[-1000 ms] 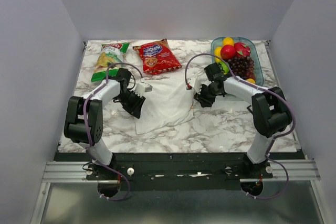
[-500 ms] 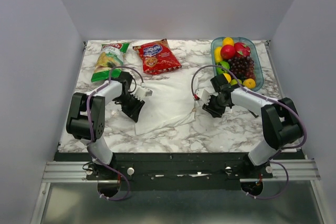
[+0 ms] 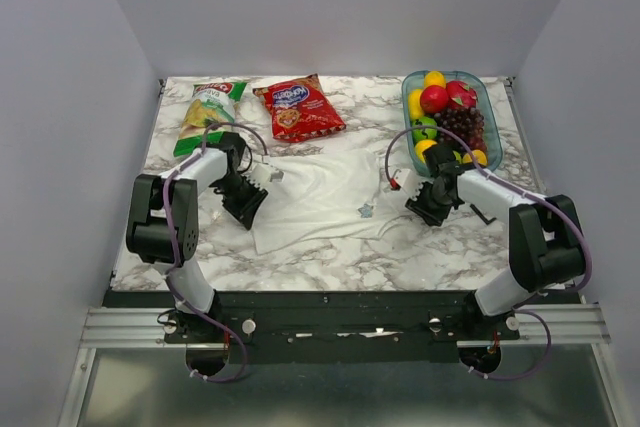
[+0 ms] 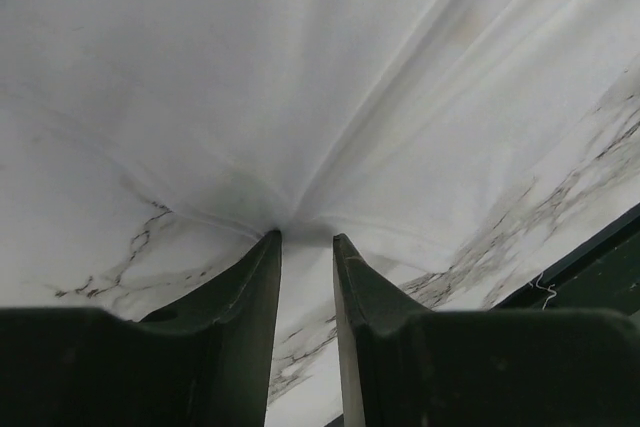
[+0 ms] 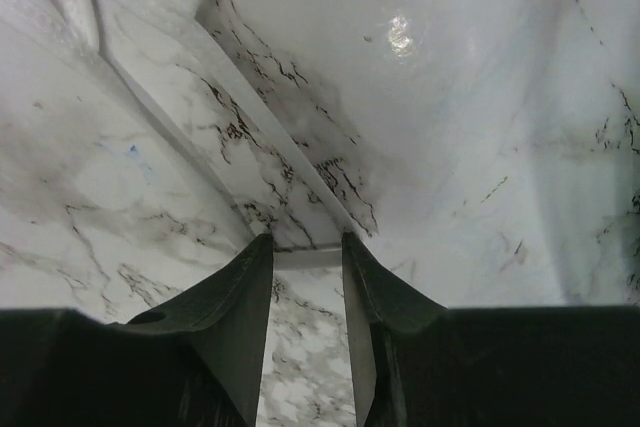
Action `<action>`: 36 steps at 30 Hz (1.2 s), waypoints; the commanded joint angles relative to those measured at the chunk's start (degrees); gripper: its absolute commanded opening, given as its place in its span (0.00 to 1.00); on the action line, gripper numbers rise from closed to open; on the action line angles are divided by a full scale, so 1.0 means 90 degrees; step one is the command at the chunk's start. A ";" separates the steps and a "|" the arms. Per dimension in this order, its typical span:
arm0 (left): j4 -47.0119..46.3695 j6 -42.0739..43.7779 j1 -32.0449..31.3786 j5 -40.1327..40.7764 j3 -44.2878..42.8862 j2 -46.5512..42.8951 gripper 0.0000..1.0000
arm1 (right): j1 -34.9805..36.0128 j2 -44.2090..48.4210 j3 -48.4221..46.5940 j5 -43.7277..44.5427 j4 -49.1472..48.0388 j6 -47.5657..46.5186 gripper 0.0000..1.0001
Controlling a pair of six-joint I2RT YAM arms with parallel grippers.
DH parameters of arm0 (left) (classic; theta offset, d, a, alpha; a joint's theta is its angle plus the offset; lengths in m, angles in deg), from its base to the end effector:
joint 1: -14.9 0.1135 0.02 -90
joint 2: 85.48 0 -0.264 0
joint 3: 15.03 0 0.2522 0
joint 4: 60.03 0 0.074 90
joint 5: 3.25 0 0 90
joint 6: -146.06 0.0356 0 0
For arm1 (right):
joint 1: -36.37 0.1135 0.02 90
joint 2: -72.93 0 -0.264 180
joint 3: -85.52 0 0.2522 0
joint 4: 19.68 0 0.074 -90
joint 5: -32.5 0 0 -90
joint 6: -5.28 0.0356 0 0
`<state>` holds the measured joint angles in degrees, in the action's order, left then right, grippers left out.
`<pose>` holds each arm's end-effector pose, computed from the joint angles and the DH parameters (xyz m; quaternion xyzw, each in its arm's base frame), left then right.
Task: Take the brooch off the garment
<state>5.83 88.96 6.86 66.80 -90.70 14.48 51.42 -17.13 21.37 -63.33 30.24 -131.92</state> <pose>0.2907 -0.0533 0.1623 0.3442 0.9228 -0.1694 0.0360 0.2636 0.0746 0.1612 -0.5177 0.8452 0.0144 0.1323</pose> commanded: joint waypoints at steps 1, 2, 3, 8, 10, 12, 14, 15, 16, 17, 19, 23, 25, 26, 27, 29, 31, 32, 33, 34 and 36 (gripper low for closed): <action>0.0451 0.0572 0.0072 -0.0409 -0.0532 -0.0062 0.38 | -0.0110 0.0006 -0.0278 -0.0376 0.0630 -0.0351 0.42; 0.0529 0.0621 0.0053 -0.0740 -0.0736 -0.0120 0.38 | -0.0110 0.0084 -0.0396 -0.0572 0.0756 -0.0371 0.43; 0.0627 0.0621 0.0043 -0.0936 -0.0864 -0.0217 0.38 | -0.0110 0.0278 -0.0523 -0.1028 0.0815 -0.0438 0.43; 0.0492 0.0349 -0.0142 -0.1650 -0.1499 -0.0413 0.41 | -0.0071 0.0495 -0.1323 -0.2222 0.0904 -0.0430 0.47; 0.0170 -0.0110 -0.0279 -0.1865 -0.1588 -0.0385 0.43 | 0.0036 0.0311 -0.1480 -0.2477 0.0807 -0.0274 0.48; -0.0094 -0.0442 -0.0328 -0.2099 -0.1627 -0.0210 0.43 | 0.0270 0.0115 -0.1598 -0.2430 0.0563 -0.0128 0.49; -0.0241 -0.0969 -0.0377 -0.2198 -0.1598 -0.0063 0.43 | 0.0485 -0.0168 -0.1647 -0.2322 0.0232 -0.0068 0.49; -0.0367 -0.1106 -0.0387 -0.2227 -0.1578 0.0064 0.43 | 0.0718 -0.0246 -0.1647 -0.2177 0.0104 -0.0010 0.50; -0.0417 -0.1339 -0.0387 -0.2247 -0.1539 0.0123 0.43 | 0.0837 -0.0315 -0.1637 -0.2098 -0.0042 0.0000 0.50; -0.0437 -0.1400 -0.0387 -0.2257 -0.1442 0.0162 0.43 | 0.0934 -0.0412 -0.1599 -0.2029 -0.0391 0.0020 0.52; -0.0534 -0.1488 -0.0387 -0.2189 -0.1305 0.0240 0.43 | 0.1169 -0.0491 -0.1453 -0.1892 -0.0725 -0.0058 0.55; -0.0632 -0.1566 -0.0387 -0.2071 -0.1042 0.0319 0.43 | 0.1414 -0.0764 -0.1315 -0.1629 -0.1321 -0.0438 0.56; -0.0661 -0.1615 -0.0387 -0.2052 -0.1031 0.0387 0.43 | 0.1482 -0.0920 -0.1325 -0.1550 -0.1381 -0.0634 0.56; -0.0661 -0.1634 -0.0377 -0.2061 -0.1051 0.0416 0.43 | 0.1502 -0.0960 -0.1315 -0.1540 -0.1401 -0.0702 0.56; -0.0681 -0.1683 -0.0387 -0.2071 -0.1070 0.0455 0.43 | 0.1540 -0.1018 -0.1305 -0.1492 -0.1411 -0.0819 0.56; -0.0691 -0.1722 -0.0387 -0.2081 -0.1109 0.0485 0.43 | 0.1570 -0.1048 -0.1267 -0.1482 -0.1449 -0.0927 0.56; -0.0701 -0.1732 -0.0387 -0.2091 -0.1129 0.0524 0.43 | 0.1619 -0.1077 -0.1169 -0.1482 -0.1469 -0.1083 0.56; -0.0701 -0.1732 -0.0387 -0.2091 -0.1139 0.0524 0.43 | 0.1638 -0.1087 -0.1140 -0.1482 -0.1469 -0.1142 0.57; -0.0701 -0.1732 -0.0387 -0.2091 -0.1148 0.0534 0.43 | 0.1687 -0.1106 -0.1062 -0.1462 -0.1479 -0.1239 0.57; -0.0701 -0.1742 -0.0387 -0.2091 -0.1139 0.0553 0.43 | 0.1697 -0.1116 -0.1032 -0.1462 -0.1479 -0.1288 0.60; -0.0691 -0.1752 -0.0387 -0.2110 -0.1148 0.0582 0.43 | 0.1755 -0.1116 -0.0964 -0.1462 -0.1499 -0.1415 0.64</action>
<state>0.06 73.99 3.30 49.56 -100.23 18.59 65.93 -26.10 10.90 -77.42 18.41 -140.73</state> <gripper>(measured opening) 0.428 0.615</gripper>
